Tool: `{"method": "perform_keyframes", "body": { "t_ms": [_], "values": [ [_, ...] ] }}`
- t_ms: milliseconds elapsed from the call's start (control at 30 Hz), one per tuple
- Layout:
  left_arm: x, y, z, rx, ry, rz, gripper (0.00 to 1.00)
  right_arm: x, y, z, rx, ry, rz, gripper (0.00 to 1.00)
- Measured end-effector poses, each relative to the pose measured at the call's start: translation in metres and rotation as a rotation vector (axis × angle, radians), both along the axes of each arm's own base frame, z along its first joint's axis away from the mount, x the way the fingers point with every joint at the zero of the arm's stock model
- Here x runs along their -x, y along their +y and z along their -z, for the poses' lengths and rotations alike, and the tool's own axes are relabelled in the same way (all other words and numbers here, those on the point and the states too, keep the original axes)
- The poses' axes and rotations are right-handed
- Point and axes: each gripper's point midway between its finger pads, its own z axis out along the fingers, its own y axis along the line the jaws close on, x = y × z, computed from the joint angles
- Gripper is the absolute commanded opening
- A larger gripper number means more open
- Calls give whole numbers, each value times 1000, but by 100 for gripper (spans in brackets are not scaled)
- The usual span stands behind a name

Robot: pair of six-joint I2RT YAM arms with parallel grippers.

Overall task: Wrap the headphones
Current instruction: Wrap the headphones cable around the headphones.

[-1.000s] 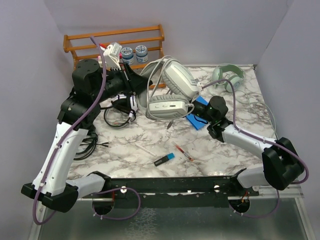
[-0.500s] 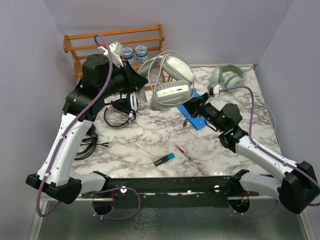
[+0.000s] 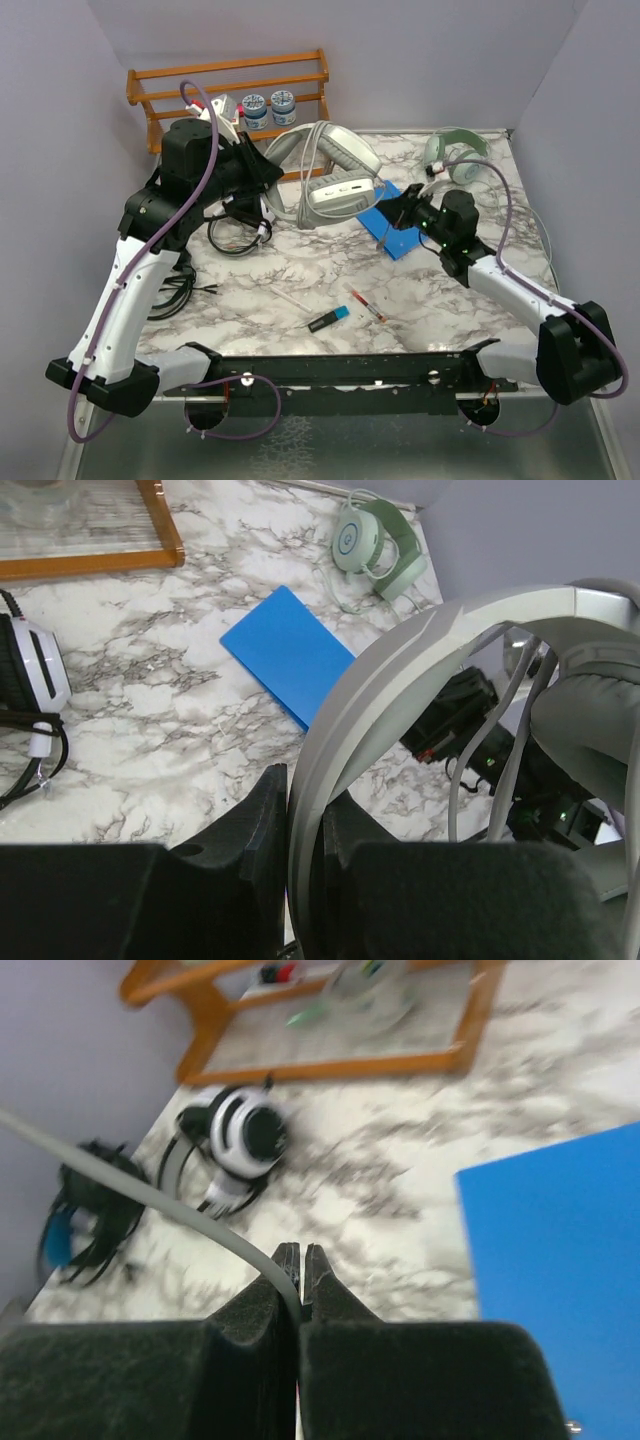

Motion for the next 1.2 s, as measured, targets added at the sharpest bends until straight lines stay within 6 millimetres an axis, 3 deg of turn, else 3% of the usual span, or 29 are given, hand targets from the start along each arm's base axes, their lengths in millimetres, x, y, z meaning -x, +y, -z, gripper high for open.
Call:
{"method": "perform_keyframes", "body": {
  "t_ms": [100, 200, 367, 600, 700, 833, 1033, 1200],
  "values": [
    [-1, 1, 5, 1, 29, -17, 0, 24, 29, 25, -35, 68, -174, 1],
    [-7, -3, 9, 24, 62, -33, 0, 53, 62, 34, -44, 100, -322, 1],
    [-22, -3, 11, 75, 83, -104, 0, 118, 121, 24, -86, 65, -572, 1],
    [-41, 7, 35, 86, 168, -258, 0, 179, 165, 1, -142, 19, -743, 1],
    [-52, 10, 58, 65, 220, -322, 0, 187, 175, -15, -156, 8, -761, 1],
    [-68, 20, 100, 34, 264, -427, 0, 183, 177, -27, -174, 15, -719, 5],
    [-78, 40, 175, -41, 293, -567, 0, 179, 175, -17, -179, 94, -665, 11],
    [-78, 40, 206, -92, 259, -604, 0, 178, 175, -8, -163, 152, -633, 15]
  ]
}}
